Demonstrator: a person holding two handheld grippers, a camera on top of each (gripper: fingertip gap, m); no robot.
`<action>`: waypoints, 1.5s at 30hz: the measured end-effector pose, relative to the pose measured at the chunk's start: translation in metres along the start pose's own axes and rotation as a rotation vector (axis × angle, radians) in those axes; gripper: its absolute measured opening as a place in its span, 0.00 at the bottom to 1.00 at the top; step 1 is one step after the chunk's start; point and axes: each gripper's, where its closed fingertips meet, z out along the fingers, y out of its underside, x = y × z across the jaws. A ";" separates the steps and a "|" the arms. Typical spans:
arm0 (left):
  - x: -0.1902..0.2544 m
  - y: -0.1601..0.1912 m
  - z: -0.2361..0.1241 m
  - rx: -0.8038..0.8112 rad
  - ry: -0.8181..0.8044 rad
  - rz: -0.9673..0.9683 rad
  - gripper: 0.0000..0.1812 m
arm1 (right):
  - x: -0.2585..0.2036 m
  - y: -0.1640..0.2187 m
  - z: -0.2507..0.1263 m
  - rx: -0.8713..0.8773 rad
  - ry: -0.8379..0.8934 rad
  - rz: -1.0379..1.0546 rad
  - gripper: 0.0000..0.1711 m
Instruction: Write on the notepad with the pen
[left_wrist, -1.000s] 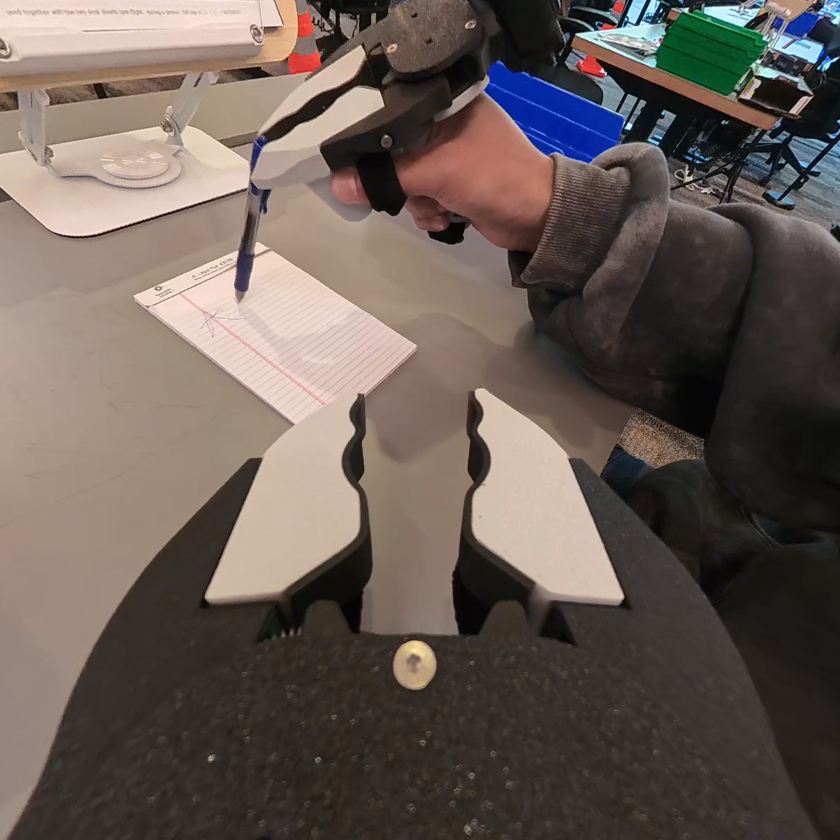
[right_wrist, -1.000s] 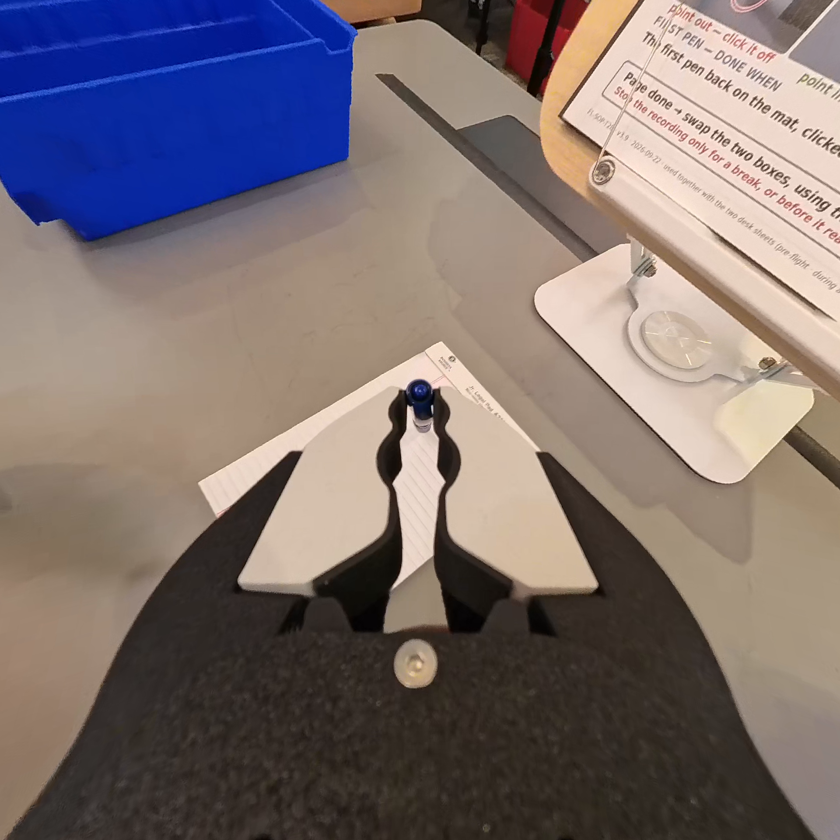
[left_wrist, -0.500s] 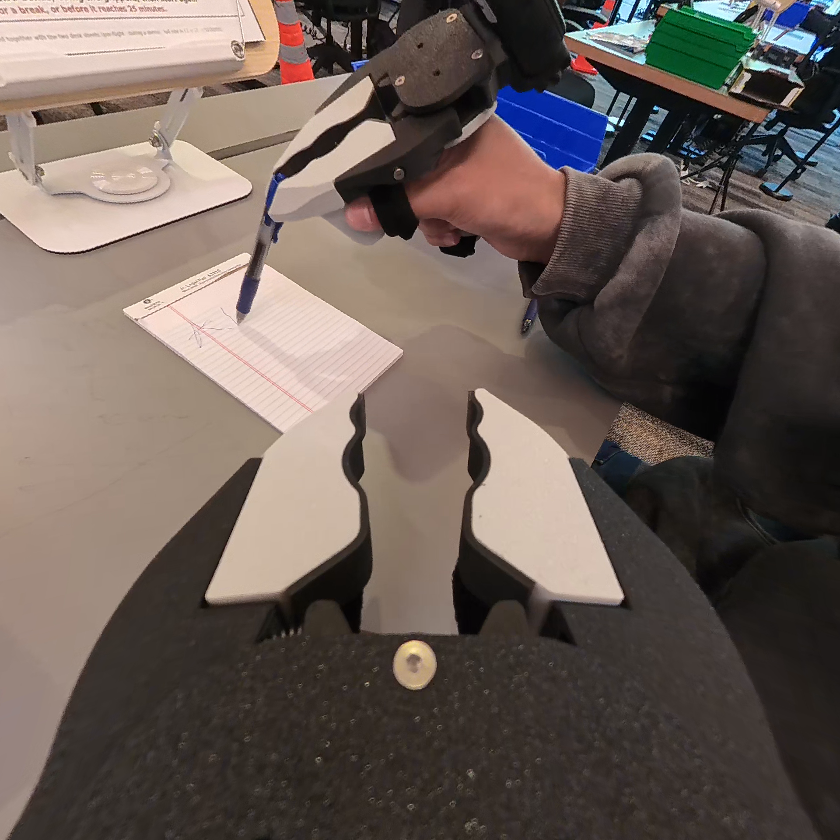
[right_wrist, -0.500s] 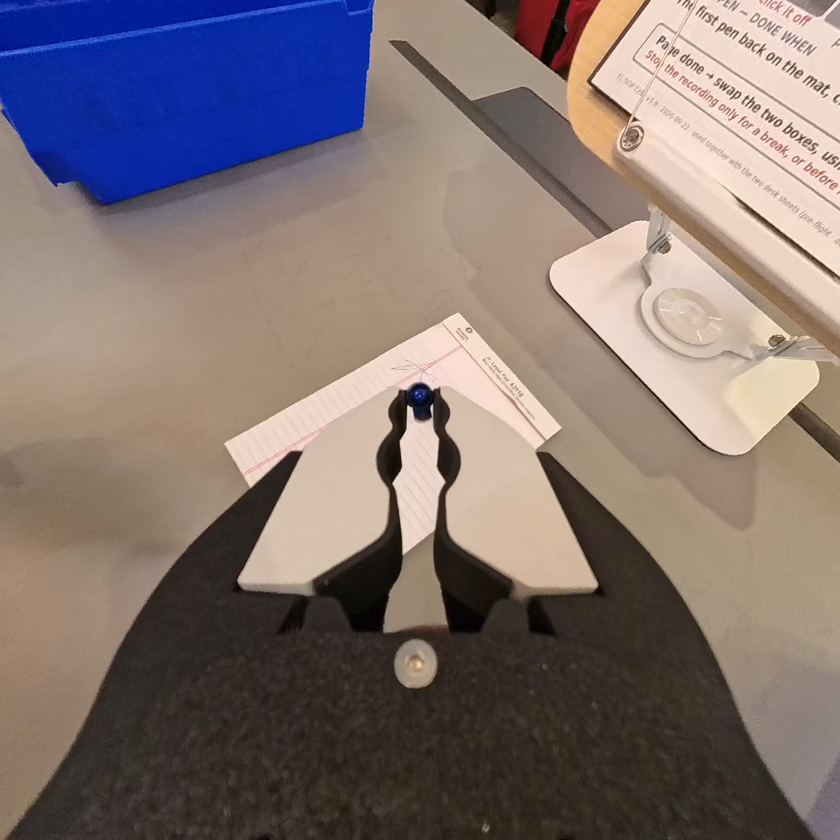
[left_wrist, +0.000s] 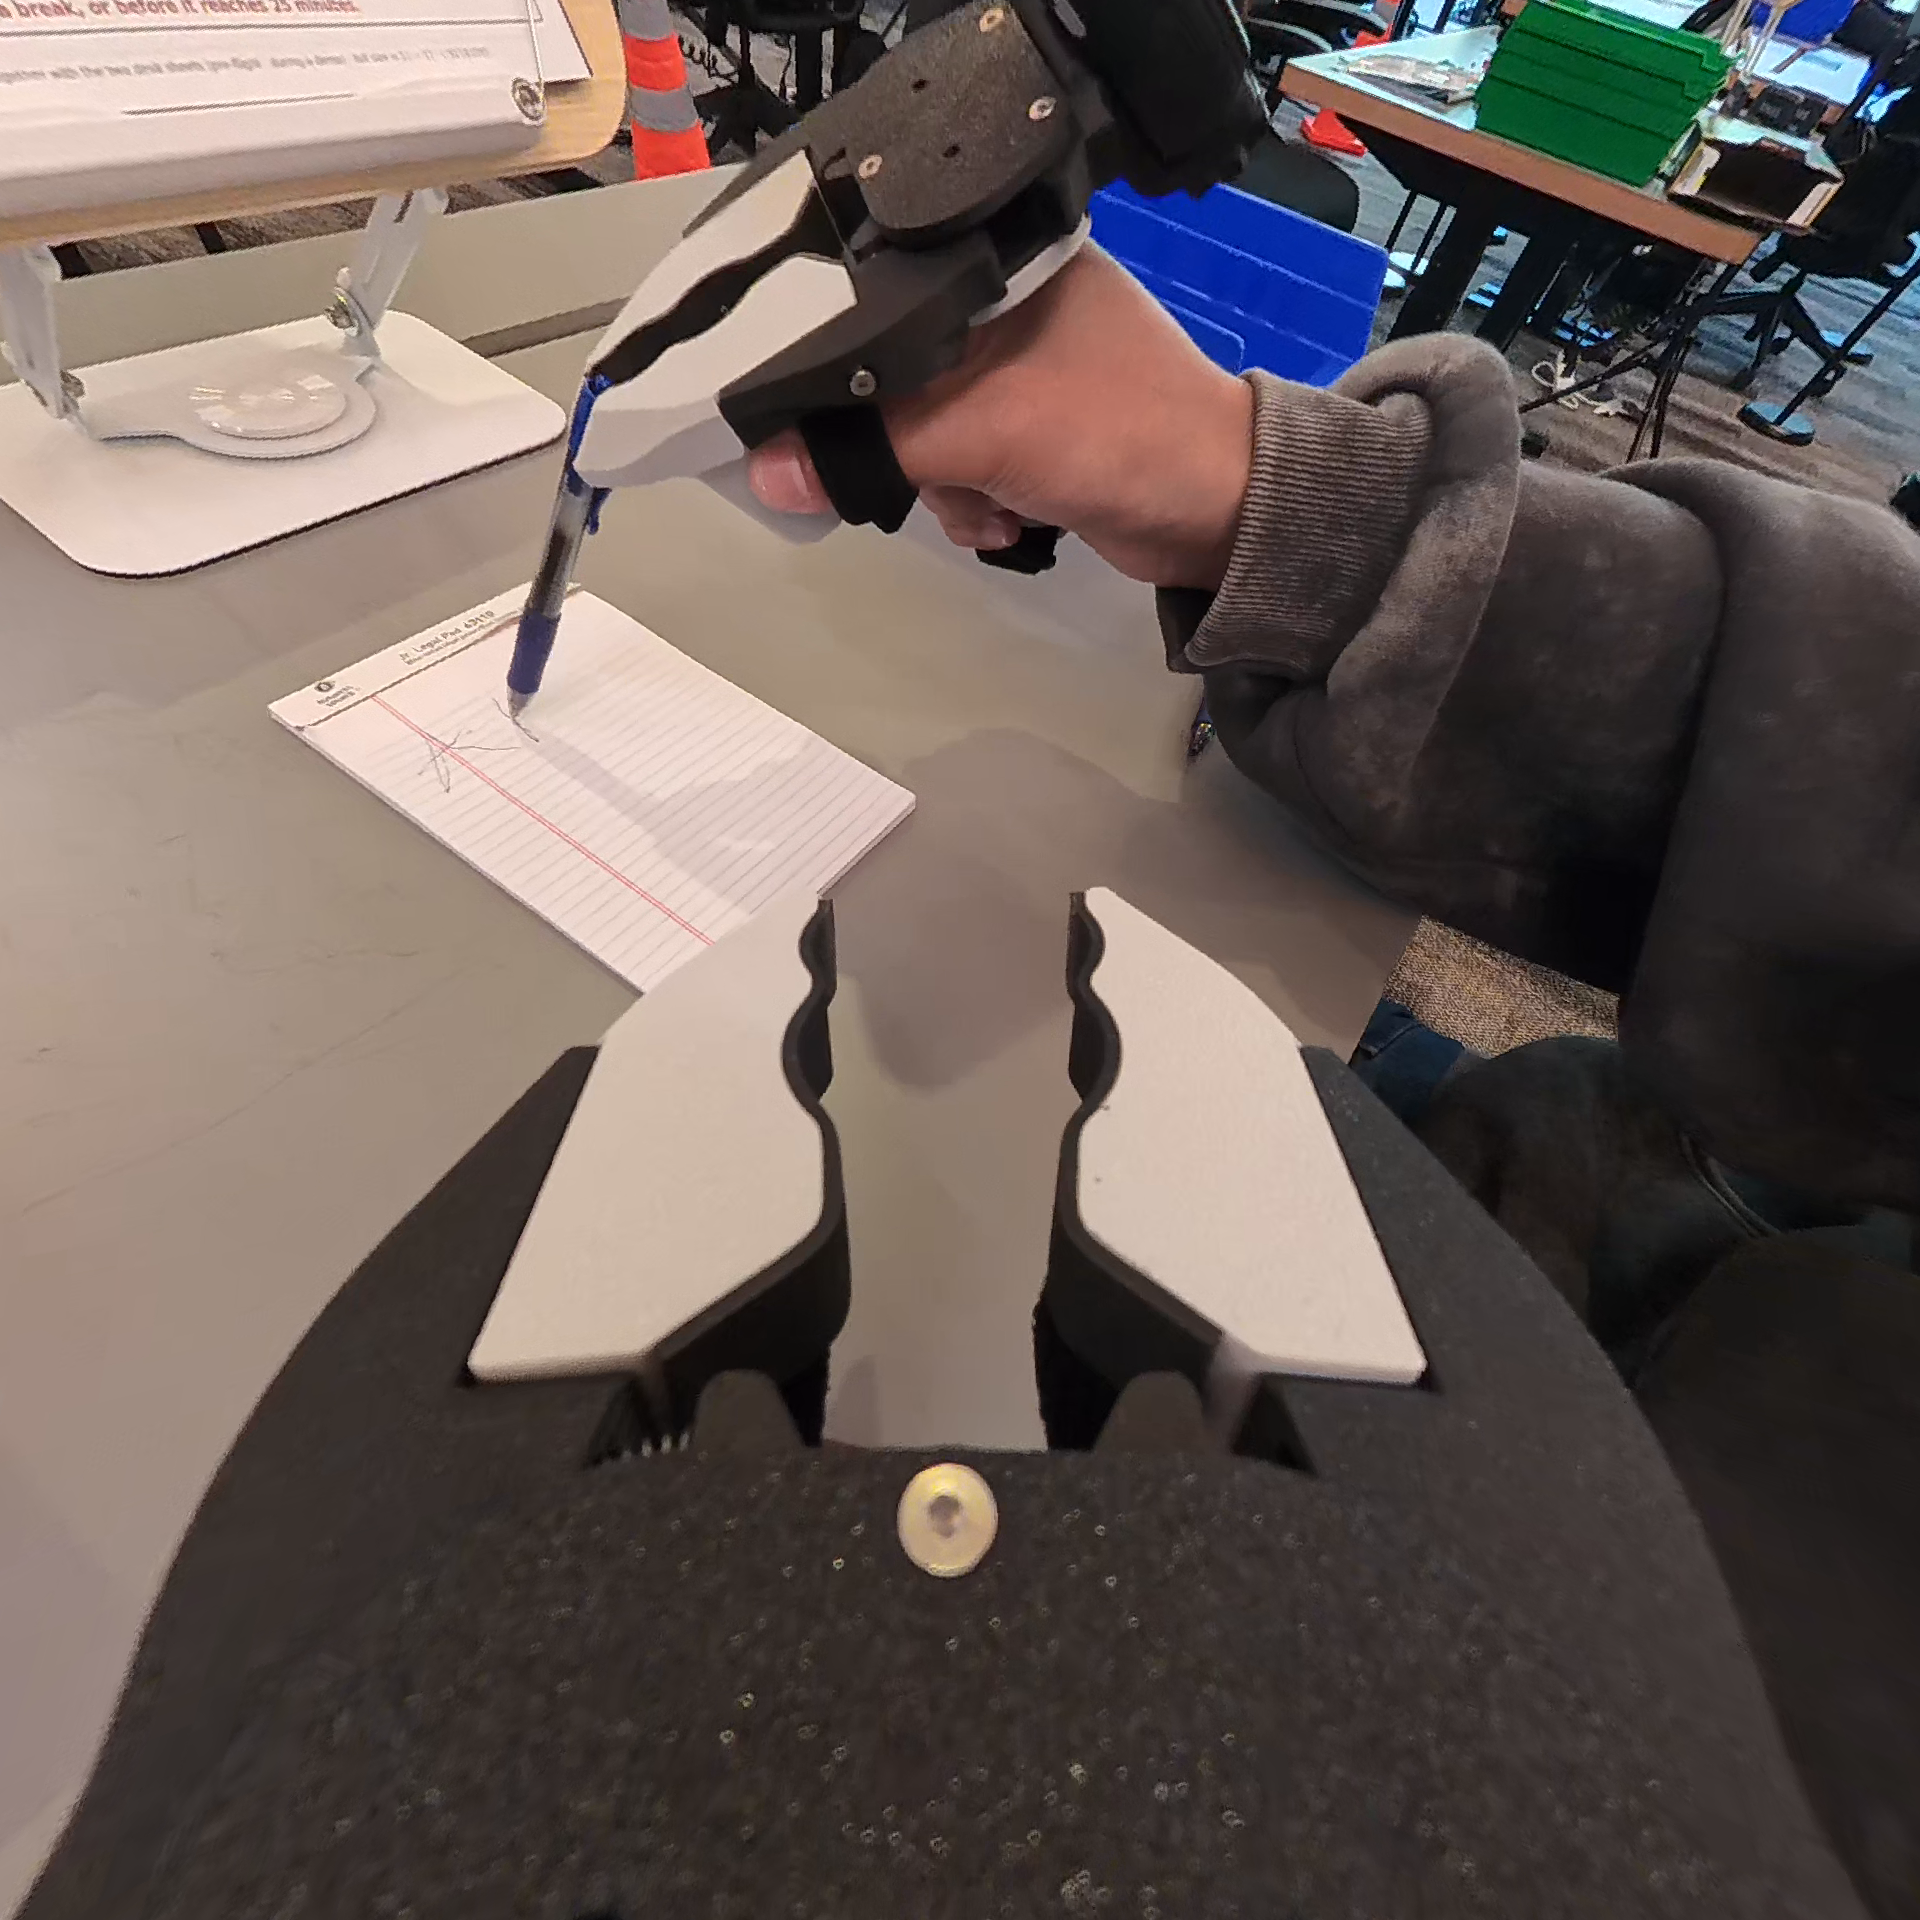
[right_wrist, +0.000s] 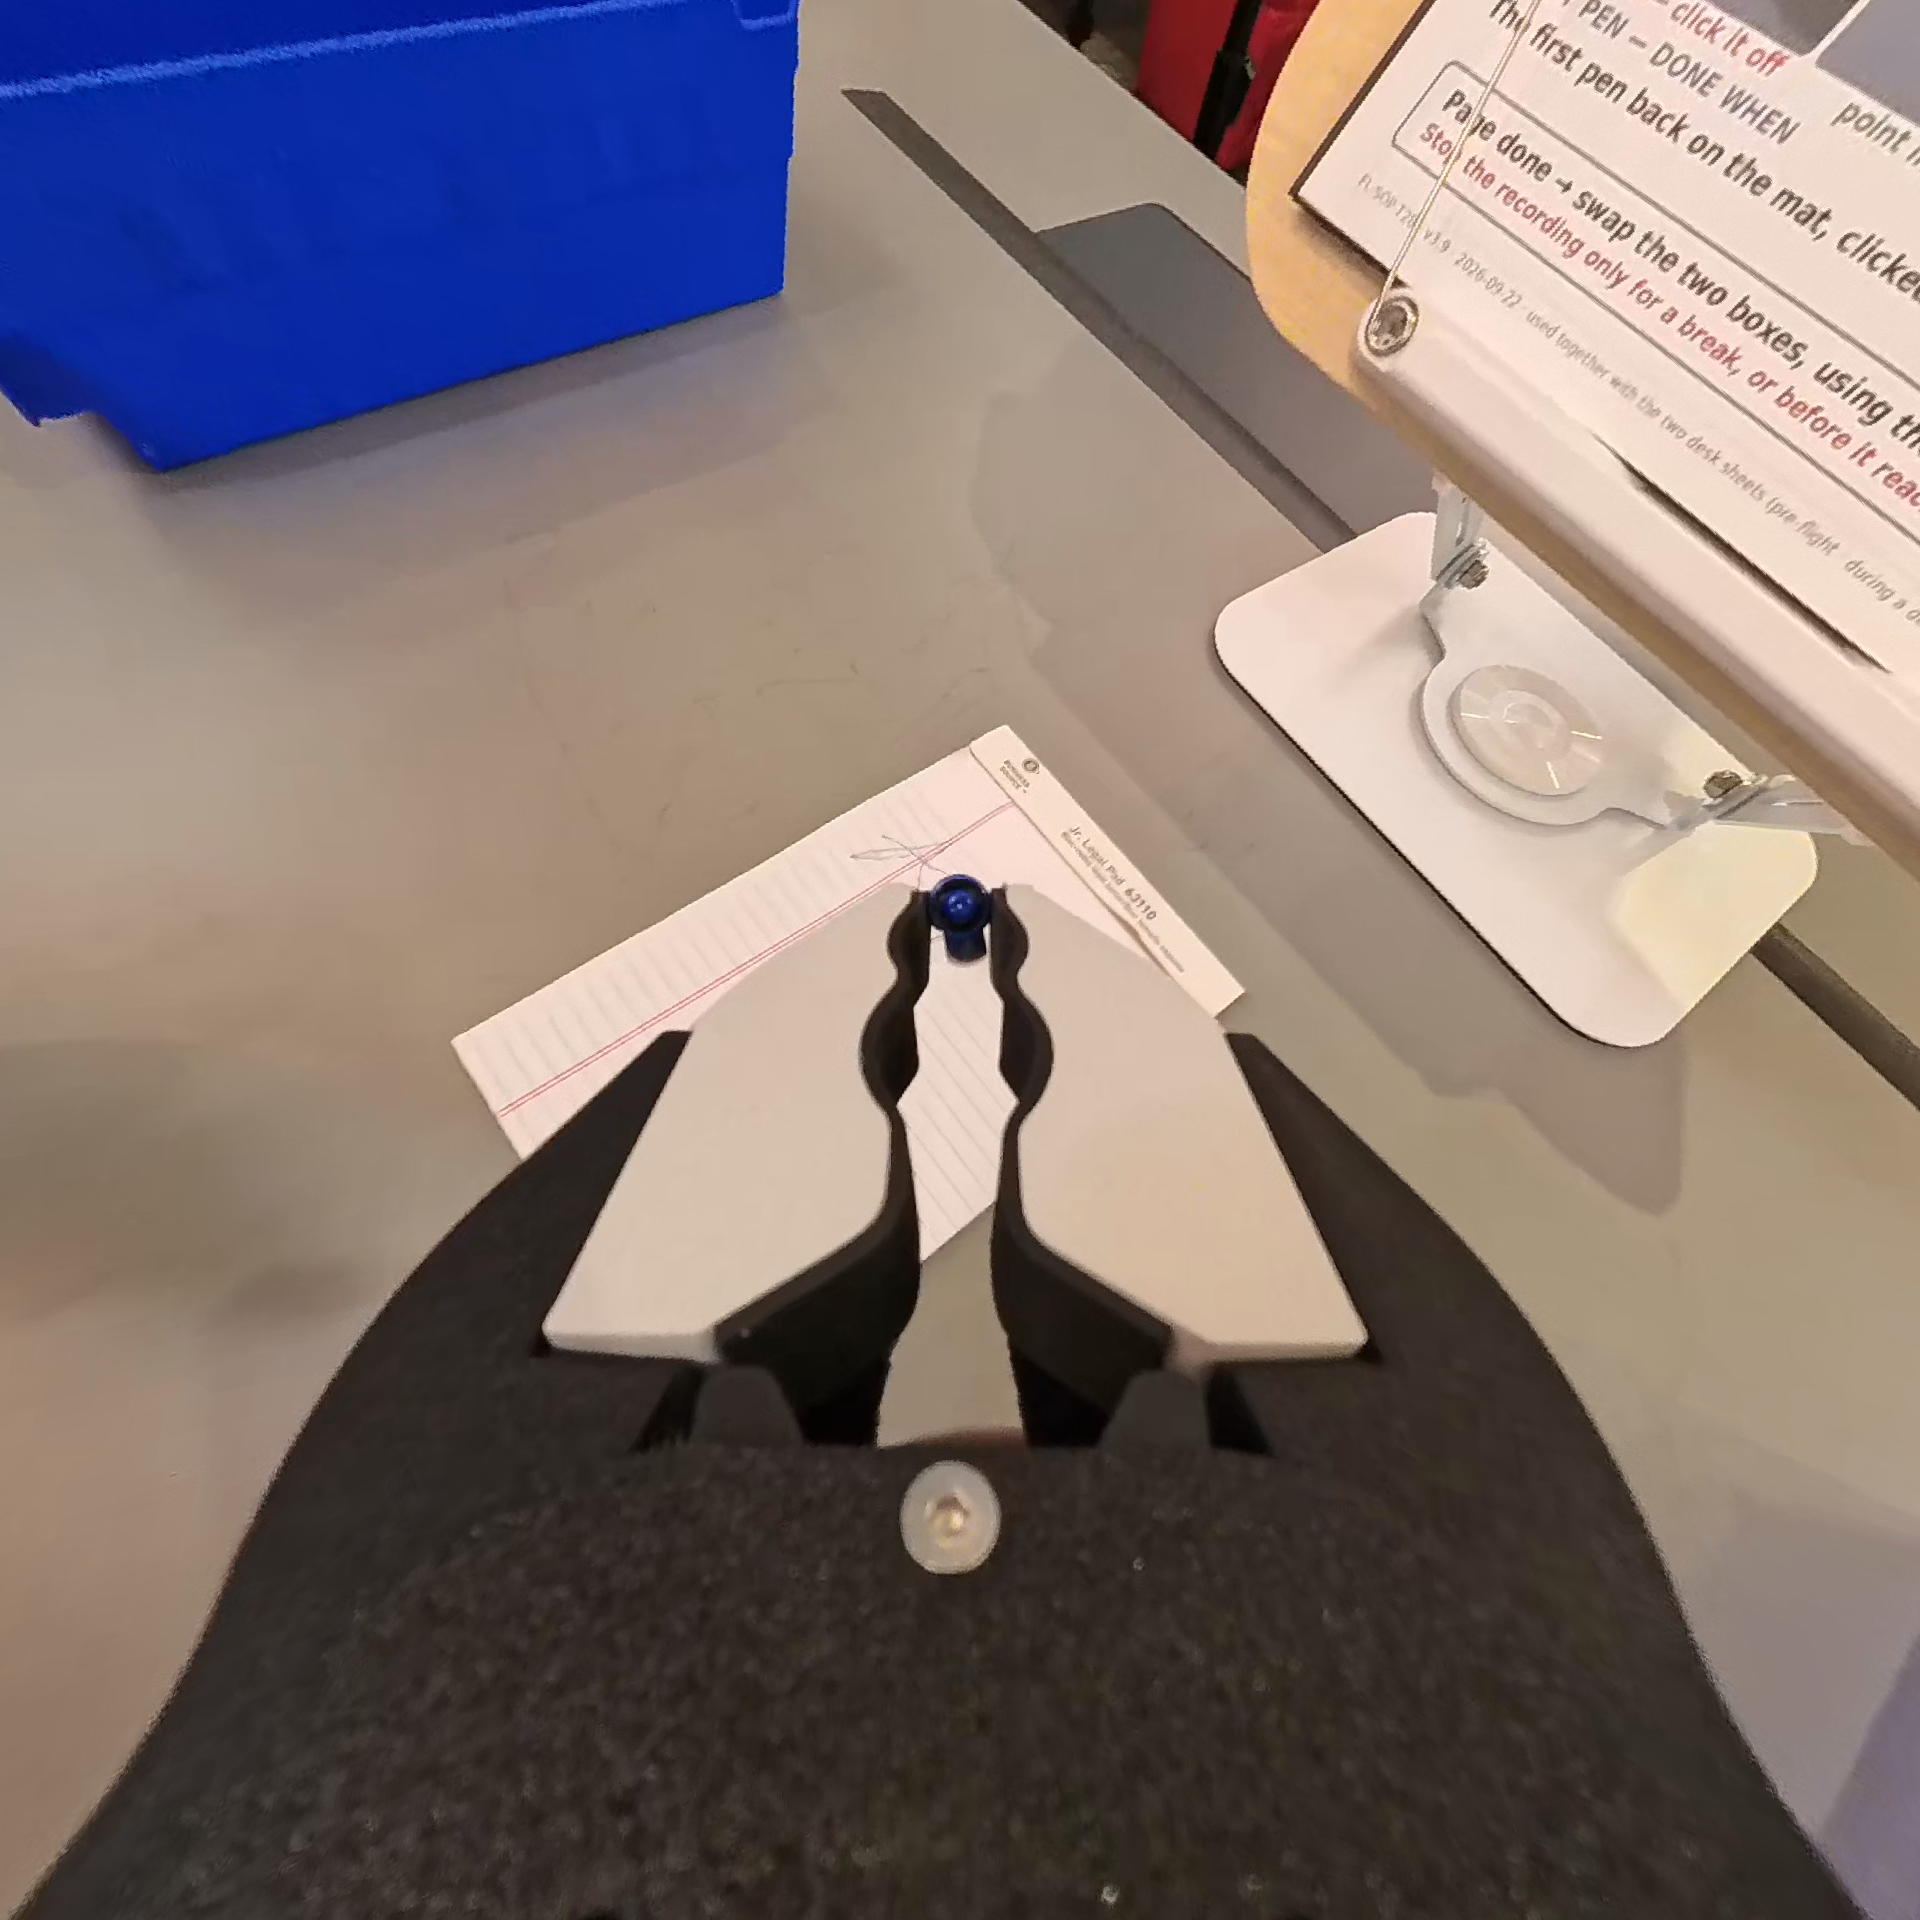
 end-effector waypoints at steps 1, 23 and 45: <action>-0.001 0.001 0.000 -0.001 0.000 -0.001 0.23 | 0.001 -0.001 0.001 0.001 -0.002 0.002 0.06; 0.000 0.003 0.002 -0.011 0.005 -0.002 0.23 | 0.011 0.005 -0.004 -0.049 0.019 -0.018 0.06; 0.002 0.003 -0.001 -0.013 -0.001 0.002 0.23 | 0.007 0.010 -0.009 -0.060 0.013 -0.001 0.06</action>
